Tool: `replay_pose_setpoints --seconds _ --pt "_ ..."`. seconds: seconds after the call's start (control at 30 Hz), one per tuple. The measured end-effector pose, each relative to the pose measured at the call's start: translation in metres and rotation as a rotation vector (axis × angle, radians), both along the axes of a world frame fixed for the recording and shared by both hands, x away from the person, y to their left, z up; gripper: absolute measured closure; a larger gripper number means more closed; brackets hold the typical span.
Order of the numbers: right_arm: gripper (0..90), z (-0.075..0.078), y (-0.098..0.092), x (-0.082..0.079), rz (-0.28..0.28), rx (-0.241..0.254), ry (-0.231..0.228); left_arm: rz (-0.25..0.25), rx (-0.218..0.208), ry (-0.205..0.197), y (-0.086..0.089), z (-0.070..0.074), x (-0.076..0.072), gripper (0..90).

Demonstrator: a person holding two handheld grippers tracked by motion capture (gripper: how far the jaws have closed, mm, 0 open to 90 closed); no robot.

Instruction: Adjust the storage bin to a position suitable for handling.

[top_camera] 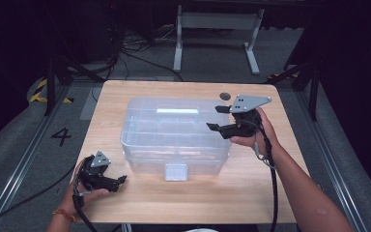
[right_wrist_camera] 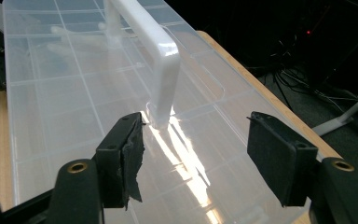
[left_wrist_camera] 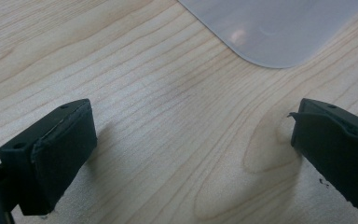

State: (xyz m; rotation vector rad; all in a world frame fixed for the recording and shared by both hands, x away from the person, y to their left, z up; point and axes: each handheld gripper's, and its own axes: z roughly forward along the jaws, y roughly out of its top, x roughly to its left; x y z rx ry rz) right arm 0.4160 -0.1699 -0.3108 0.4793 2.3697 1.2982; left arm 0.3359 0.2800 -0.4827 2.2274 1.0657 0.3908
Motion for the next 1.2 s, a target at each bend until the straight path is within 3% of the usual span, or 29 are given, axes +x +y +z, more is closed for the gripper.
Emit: replay_pose_setpoints --seconds 0.67,0.87,1.2 --pt "38.3 0.002 0.034 0.006 0.070 -0.061 0.006 0.003 0.004 0.000 0.000 0.000 0.000 0.6" --pt "39.5 0.001 0.044 0.011 0.076 -0.083 0.036 0.010 -0.003 0.004 0.000 0.000 -0.001 0.7" --pt "50.3 0.004 0.054 0.009 0.095 -0.111 0.026 0.009 -0.004 0.004 0.000 0.000 -0.001 0.6"
